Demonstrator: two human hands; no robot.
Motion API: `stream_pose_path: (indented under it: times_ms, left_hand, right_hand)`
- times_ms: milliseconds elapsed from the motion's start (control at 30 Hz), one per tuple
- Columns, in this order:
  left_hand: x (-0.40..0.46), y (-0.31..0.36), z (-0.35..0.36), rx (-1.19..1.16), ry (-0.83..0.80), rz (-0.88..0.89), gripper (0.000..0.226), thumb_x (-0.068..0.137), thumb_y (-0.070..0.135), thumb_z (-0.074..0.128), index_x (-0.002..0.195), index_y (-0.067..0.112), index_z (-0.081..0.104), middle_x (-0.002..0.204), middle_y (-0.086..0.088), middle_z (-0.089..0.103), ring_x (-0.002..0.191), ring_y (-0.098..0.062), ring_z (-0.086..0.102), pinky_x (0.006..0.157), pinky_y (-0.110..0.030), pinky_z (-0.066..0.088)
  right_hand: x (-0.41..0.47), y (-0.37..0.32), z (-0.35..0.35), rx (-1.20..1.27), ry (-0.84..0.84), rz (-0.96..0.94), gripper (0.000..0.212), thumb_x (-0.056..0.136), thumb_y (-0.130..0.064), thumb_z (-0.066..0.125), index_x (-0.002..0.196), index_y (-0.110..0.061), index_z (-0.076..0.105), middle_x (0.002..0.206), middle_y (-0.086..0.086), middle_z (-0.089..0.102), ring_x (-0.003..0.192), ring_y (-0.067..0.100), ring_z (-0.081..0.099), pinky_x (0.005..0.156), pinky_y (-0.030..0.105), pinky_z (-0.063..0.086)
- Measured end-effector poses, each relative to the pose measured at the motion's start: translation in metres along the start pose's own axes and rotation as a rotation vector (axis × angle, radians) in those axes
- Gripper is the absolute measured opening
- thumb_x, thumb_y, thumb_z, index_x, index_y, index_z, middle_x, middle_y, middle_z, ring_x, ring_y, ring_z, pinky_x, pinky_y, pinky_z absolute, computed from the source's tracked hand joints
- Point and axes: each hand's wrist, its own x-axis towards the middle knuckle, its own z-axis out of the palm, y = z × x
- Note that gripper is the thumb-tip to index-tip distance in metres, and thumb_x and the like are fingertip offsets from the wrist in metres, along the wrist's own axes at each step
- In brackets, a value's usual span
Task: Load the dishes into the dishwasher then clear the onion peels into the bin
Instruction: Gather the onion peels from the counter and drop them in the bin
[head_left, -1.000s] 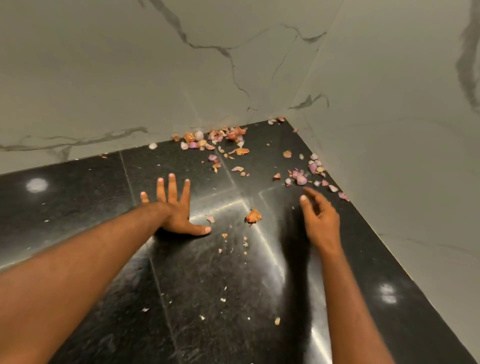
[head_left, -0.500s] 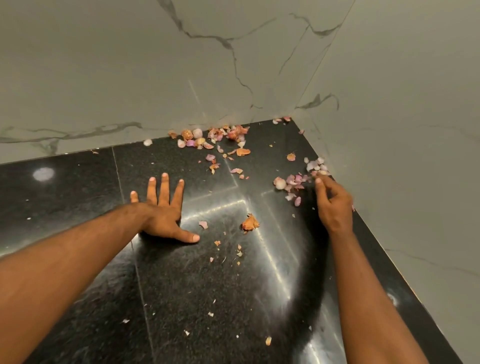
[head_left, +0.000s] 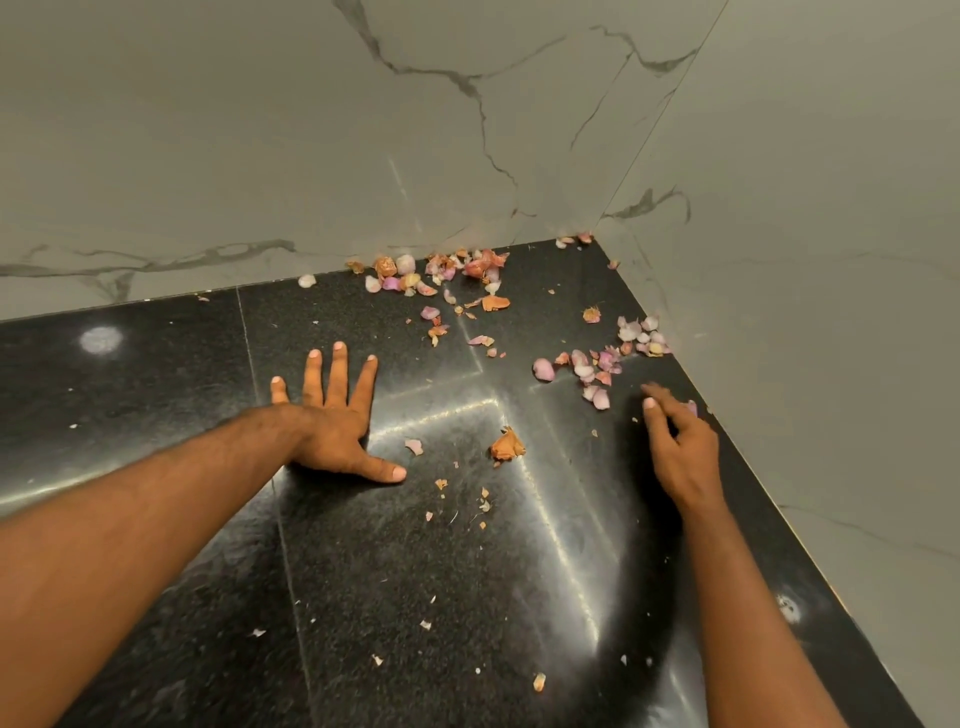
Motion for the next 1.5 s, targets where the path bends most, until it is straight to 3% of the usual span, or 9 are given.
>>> stream_pose_path:
  times_ms: [133, 233, 367, 433, 567, 767, 1033, 1267, 1500]
  left_hand:
    - [-0.003, -0.001, -0.002, -0.021, -0.001, -0.010, 0.157, 0.050, 0.106, 0.052, 0.139, 0.031, -0.054, 0.136, -0.008, -0.067, 0.136, -0.041, -0.052, 0.115, -0.076, -0.015]
    - [-0.005, -0.001, 0.001, -0.021, -0.005, -0.015, 0.157, 0.051, 0.106, 0.052, 0.139, 0.030, -0.053, 0.136, -0.007, -0.067, 0.136, -0.040, -0.051, 0.115, -0.075, -0.015]
    - [-0.003, -0.001, -0.001, -0.017, -0.002, -0.005, 0.157, 0.049, 0.107, 0.051, 0.139, 0.031, -0.054, 0.136, -0.006, -0.067, 0.137, -0.040, -0.051, 0.115, -0.076, -0.013]
    - [-0.004, 0.000, -0.002, -0.026, -0.004, -0.004, 0.157, 0.050, 0.107, 0.051, 0.139, 0.031, -0.054, 0.137, -0.007, -0.067, 0.137, -0.040, -0.051, 0.115, -0.076, -0.014]
    - [-0.004, -0.001, 0.002, -0.019, -0.006, -0.004, 0.157, 0.050, 0.107, 0.051, 0.139, 0.031, -0.054, 0.136, -0.007, -0.067, 0.137, -0.040, -0.051, 0.115, -0.076, -0.014]
    - [0.000, -0.003, 0.002, -0.018, 0.011, -0.010, 0.158, 0.045, 0.110, 0.048, 0.135, 0.032, -0.056, 0.130, -0.005, -0.070, 0.135, -0.040, -0.052, 0.114, -0.076, -0.015]
    - [0.001, -0.002, 0.001, -0.013, 0.003, 0.005, 0.159, 0.043, 0.111, 0.047, 0.136, 0.032, -0.056, 0.133, -0.007, -0.070, 0.136, -0.040, -0.051, 0.115, -0.076, -0.014]
    - [0.005, -0.002, 0.003, 0.001, 0.010, 0.012, 0.159, 0.044, 0.110, 0.047, 0.135, 0.032, -0.057, 0.128, -0.006, -0.071, 0.134, -0.041, -0.053, 0.114, -0.077, -0.014]
    - [0.002, -0.003, 0.003, -0.008, 0.008, 0.009, 0.157, 0.048, 0.108, 0.050, 0.136, 0.032, -0.056, 0.132, -0.006, -0.070, 0.134, -0.041, -0.053, 0.114, -0.076, -0.015]
  right_hand:
    - [0.001, -0.006, -0.006, 0.073, 0.326, 0.000, 0.034, 0.104, -0.038, 0.053, 0.126, -0.022, 0.073, 0.123, 0.002, 0.072, 0.115, 0.022, 0.066, 0.104, 0.044, 0.052]
    - [-0.005, -0.007, 0.005, -0.078, 0.061, 0.077, 0.048, 0.105, -0.043, 0.054, 0.146, -0.018, 0.059, 0.154, 0.008, 0.053, 0.144, 0.026, 0.047, 0.121, 0.051, 0.036]
    - [-0.014, -0.034, 0.006, 0.428, 0.050, -0.020, 0.027, 0.107, -0.015, 0.057, 0.129, -0.015, 0.072, 0.124, 0.003, 0.075, 0.116, 0.022, 0.071, 0.105, 0.046, 0.055]
    - [-0.010, -0.037, 0.004, 0.456, 0.152, 0.031, 0.044, 0.100, 0.006, 0.052, 0.136, -0.014, 0.066, 0.135, 0.003, 0.069, 0.117, 0.021, 0.069, 0.104, 0.042, 0.056]
    - [-0.014, -0.041, 0.021, 0.570, -0.090, 0.119, 0.095, 0.085, 0.032, 0.043, 0.162, -0.023, 0.033, 0.166, -0.006, 0.033, 0.136, 0.013, 0.056, 0.096, 0.018, 0.054]
    - [0.006, -0.053, 0.007, 0.410, 0.096, 0.107, 0.016, 0.093, -0.027, 0.078, 0.108, -0.022, 0.078, 0.100, -0.002, 0.079, 0.092, 0.017, 0.077, 0.090, 0.045, 0.063]
    - [0.087, -0.036, -0.005, -0.110, -0.145, -0.012, 0.054, 0.108, -0.031, 0.052, 0.160, -0.026, 0.037, 0.167, 0.000, 0.036, 0.152, 0.019, 0.033, 0.127, 0.039, 0.025]
    - [0.088, -0.045, 0.000, 0.447, 0.153, -0.003, 0.025, 0.108, -0.016, 0.053, 0.122, -0.013, 0.074, 0.117, 0.001, 0.076, 0.109, 0.015, 0.072, 0.102, 0.042, 0.058]
    - [0.094, -0.050, 0.024, -0.048, -0.239, -0.034, 0.052, 0.112, -0.041, 0.038, 0.159, -0.020, 0.040, 0.170, 0.003, 0.029, 0.156, 0.018, 0.025, 0.128, 0.038, 0.017]
